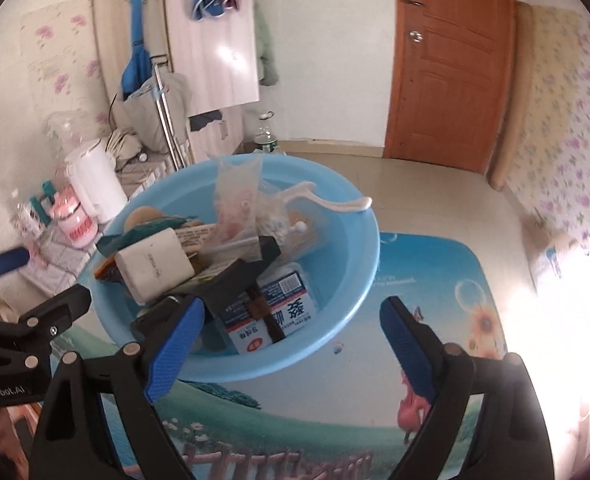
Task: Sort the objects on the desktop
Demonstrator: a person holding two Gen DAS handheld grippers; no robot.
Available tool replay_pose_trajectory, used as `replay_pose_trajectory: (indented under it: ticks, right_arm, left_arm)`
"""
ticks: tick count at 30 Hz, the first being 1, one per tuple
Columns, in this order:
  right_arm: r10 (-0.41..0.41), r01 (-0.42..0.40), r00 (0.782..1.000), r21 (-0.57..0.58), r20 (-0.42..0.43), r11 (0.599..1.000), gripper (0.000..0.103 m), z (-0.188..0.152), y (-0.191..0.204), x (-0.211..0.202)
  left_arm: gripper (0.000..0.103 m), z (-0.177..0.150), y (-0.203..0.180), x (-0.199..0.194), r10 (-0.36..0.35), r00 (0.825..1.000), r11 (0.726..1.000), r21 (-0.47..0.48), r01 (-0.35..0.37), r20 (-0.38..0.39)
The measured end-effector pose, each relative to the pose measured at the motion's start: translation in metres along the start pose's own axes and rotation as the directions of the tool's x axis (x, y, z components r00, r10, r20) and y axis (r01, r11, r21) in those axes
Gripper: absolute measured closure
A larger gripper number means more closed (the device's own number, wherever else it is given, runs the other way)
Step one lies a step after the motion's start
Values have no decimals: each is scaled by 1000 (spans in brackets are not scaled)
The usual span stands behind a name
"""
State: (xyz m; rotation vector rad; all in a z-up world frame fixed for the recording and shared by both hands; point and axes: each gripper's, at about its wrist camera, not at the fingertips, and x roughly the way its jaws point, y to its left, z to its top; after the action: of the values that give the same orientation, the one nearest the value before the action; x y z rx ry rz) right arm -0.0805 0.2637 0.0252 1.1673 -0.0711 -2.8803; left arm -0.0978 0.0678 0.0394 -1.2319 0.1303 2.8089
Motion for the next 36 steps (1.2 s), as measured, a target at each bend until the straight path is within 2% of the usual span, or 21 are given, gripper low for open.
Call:
replay_pose_trajectory:
  ticks: [4,6,8,10,11,13,15,21,26,31,33,36]
  right_arm:
    - [25,-25,1000,51,2,998,12,-5,2,-17]
    - [77,-77,997,75,-5,994,12,-4,2,-24]
    - [88,-89,996,95,20,991,12,-2,2,-33]
    - [85,-92,994,89,72,992,11,-1,4,-43]
    - [87,-94,992,73,94,993,8,-1,7,-47]
    - [82,-86,992,41,100,995,0,-1,12,-52]
    - [87,-92,991,39,102,995,0,-2,13,-54]
    - [95,-100,990,44,106,994,0,-4,7,-58]
    - [97,-106,989,78,114,991,0,-8,-6,-57]
    - [82,-91,987,61,139,994,0,-11,-10,-57]
    - [59,-65,983,29,173,997,0,-13,-8,-60]
    - [64,-68,983,17,171,998,0,-12,-8,-61]
  left_arm:
    - [0,-7,1,-14,33,999,999,-7,-33,15]
    - [0,-11,0,-24,105,992,994,7,-105,65]
    - [0,-17,-6,-36,170,976,983,41,-177,133]
    - [0,-22,-9,-43,137,978,987,61,-148,158]
    - [0,-24,-7,-46,85,984,994,56,-95,157]
    - [0,-28,-1,-48,10,990,1000,24,-13,142]
    - [0,-27,3,-48,-28,991,1000,-6,29,134]
    - [0,-29,0,-49,-24,989,1000,6,23,145]
    - [0,-30,-1,-44,-63,991,998,23,61,115]
    - [0,-29,1,-35,-109,992,994,1,109,67]
    - [0,-29,1,-31,-83,995,996,-9,83,57]
    - [0,-29,3,-27,-55,997,998,-13,56,52]
